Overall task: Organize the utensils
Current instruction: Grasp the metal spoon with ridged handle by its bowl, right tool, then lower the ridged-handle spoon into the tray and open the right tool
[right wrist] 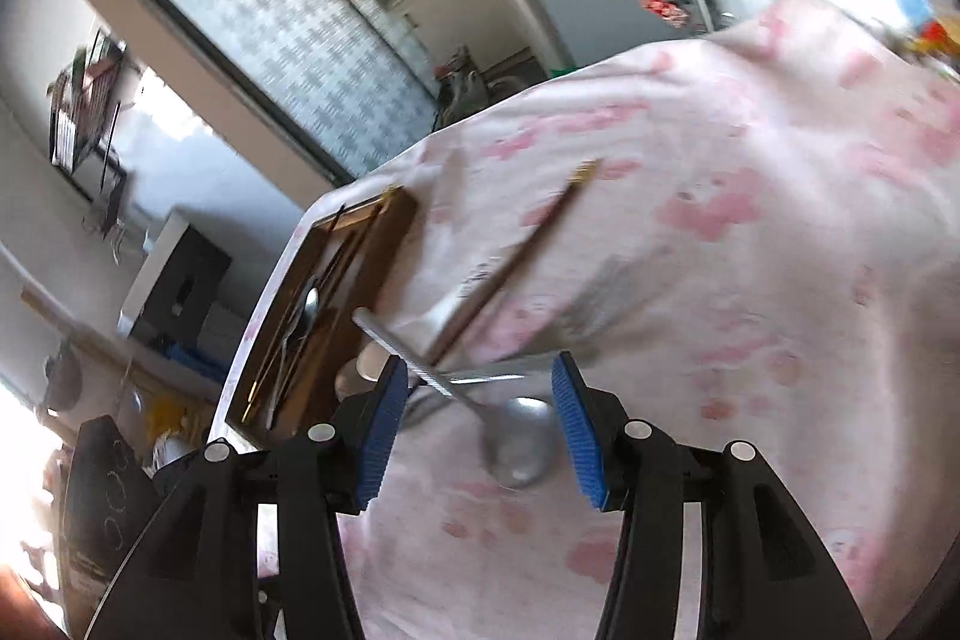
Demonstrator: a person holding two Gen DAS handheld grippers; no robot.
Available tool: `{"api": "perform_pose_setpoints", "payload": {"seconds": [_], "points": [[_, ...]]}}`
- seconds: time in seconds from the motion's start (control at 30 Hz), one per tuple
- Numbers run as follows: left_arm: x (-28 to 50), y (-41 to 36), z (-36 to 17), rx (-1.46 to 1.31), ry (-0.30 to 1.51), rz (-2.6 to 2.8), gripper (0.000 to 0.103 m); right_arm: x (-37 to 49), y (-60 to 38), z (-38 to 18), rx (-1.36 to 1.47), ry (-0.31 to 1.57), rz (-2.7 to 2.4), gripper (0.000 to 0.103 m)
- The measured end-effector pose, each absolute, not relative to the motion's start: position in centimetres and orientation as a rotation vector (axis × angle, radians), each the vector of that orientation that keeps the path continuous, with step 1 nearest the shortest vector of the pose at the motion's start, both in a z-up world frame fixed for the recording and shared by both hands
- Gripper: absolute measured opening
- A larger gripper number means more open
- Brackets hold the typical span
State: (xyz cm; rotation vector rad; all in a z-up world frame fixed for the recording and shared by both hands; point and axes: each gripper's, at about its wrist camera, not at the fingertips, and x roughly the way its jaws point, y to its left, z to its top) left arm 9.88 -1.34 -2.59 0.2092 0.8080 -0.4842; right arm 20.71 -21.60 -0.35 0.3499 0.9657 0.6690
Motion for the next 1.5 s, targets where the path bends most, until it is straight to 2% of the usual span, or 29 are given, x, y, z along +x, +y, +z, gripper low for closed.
{"api": "perform_pose_setpoints", "payload": {"seconds": [0.33, 0.43, 0.57, 0.6, 0.67, 0.77, 1.13, 1.43, 1.5], "points": [[12.8, -1.3, -3.2, 0.167, 0.839, -0.469, 0.068, 19.9, -22.2, -3.9, 0.368, 1.068, 0.702, 0.051], [13.1, -1.4, -3.2, 0.162, 0.837, -0.471, 0.067, 19.3, -21.5, -4.7, 0.361, 1.097, 0.705, 0.041], [13.0, -1.4, -2.8, 0.178, 0.818, -0.468, 0.067, 19.3, -20.9, -4.8, 0.347, 1.091, 0.664, 0.037], [12.9, -1.4, -2.7, 0.188, 0.809, -0.468, 0.067, 19.4, -20.7, -4.8, 0.344, 1.089, 0.672, 0.033], [12.8, -1.5, -2.4, 0.193, 0.797, -0.475, 0.067, 19.4, -19.8, -4.9, 0.285, 1.077, 0.659, 0.009], [12.8, -1.3, -1.8, 0.209, 0.774, -0.471, 0.067, 19.4, -20.1, -4.6, 0.273, 1.051, 0.664, 0.002], [14.8, -4.5, -1.4, 0.328, 0.737, -0.501, 0.070, 17.6, -25.9, 0.3, 0.313, 0.932, 0.789, 0.001], [17.6, -8.0, -2.1, 0.410, 0.746, -0.512, 0.073, 17.2, -28.3, 1.3, 0.281, 0.924, 0.798, 0.002], [18.1, -8.2, -2.6, 0.416, 0.778, -0.515, 0.063, 17.5, -28.8, 1.6, 0.304, 0.910, 0.797, 0.001]]}}
